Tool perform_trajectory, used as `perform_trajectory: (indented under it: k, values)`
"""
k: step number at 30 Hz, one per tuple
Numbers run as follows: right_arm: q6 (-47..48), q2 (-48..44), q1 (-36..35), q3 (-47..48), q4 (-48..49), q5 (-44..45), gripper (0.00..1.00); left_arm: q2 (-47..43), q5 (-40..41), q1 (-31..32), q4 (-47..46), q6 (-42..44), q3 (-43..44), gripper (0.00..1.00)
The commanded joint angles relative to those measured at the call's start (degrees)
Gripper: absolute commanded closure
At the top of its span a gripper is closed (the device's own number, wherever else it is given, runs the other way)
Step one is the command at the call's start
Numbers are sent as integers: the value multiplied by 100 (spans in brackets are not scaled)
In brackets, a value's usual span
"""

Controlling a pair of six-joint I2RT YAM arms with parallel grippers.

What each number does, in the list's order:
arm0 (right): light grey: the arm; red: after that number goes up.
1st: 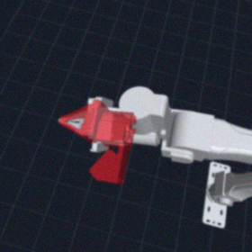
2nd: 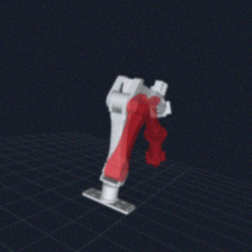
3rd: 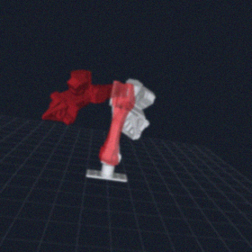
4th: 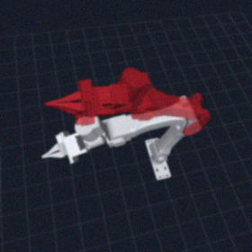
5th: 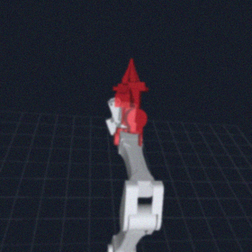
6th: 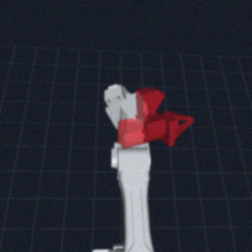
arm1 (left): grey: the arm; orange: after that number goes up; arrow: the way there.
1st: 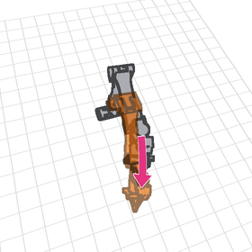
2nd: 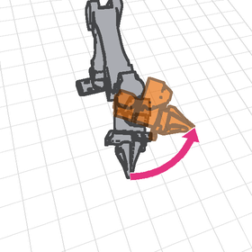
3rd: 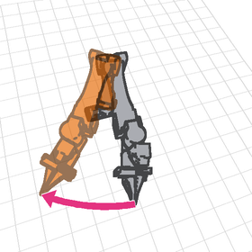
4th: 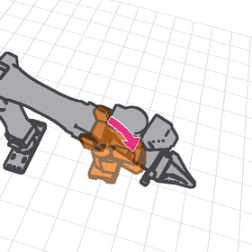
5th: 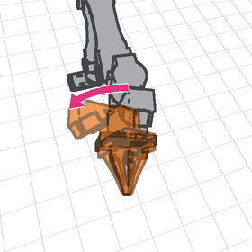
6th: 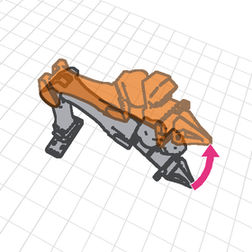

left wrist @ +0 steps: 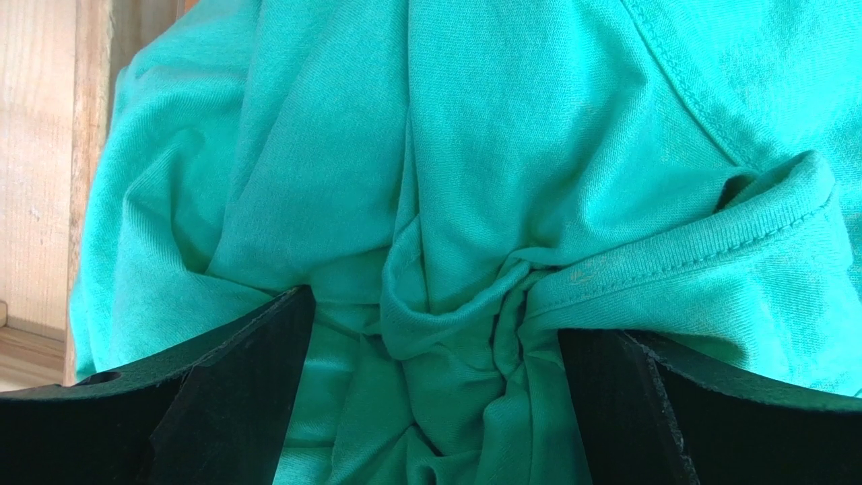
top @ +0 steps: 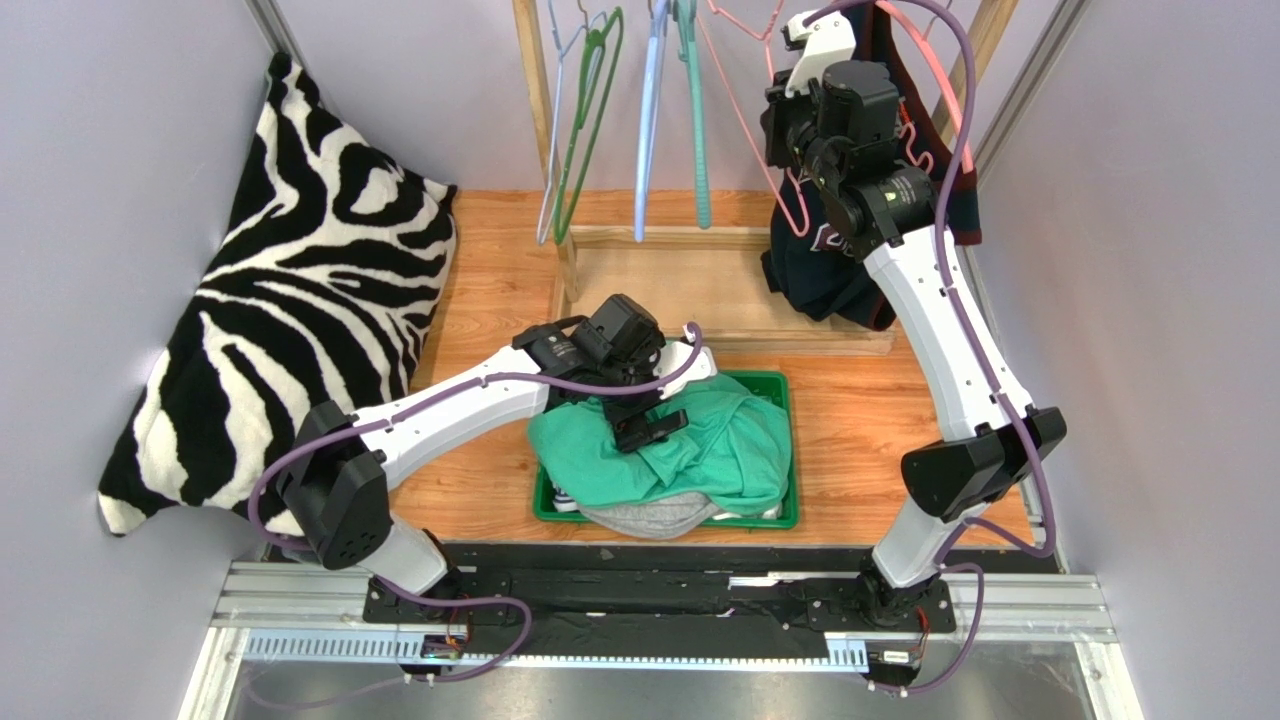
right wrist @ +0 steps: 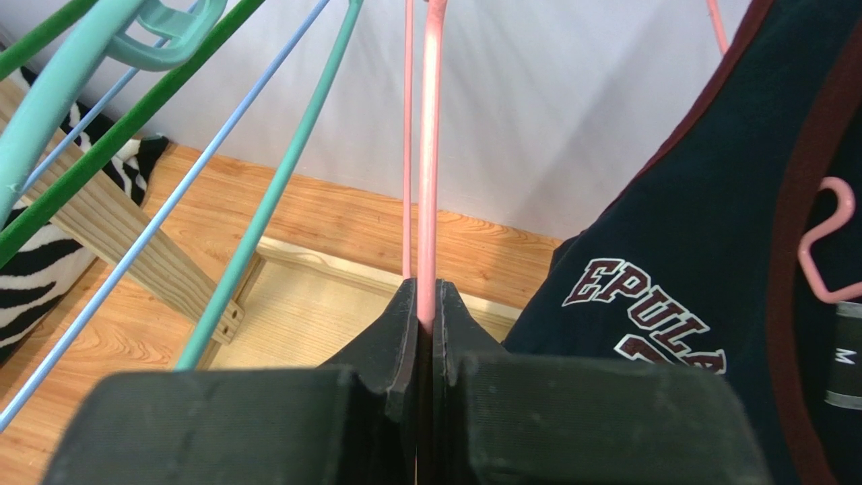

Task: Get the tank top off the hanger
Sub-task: Place the hanger at the clothesline.

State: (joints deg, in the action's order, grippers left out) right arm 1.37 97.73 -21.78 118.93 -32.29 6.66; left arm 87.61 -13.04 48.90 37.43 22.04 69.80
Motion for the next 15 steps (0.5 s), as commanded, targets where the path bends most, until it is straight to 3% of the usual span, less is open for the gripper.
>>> perform_trajectory:
  k: [1, 13, 15]
  values:
    - [-101, 18, 7, -19, 320, -112, 100, -323, -138, 14, 325, -262, 357, 1]
    - [-356, 9, -2, -266, 162, -305, 100, -210, -691, 14, 2795, -78, 3011, 1]
    - [-365, -9, -2, -231, 75, -349, 93, -314, -735, 14, 2884, -7, 3206, 1]
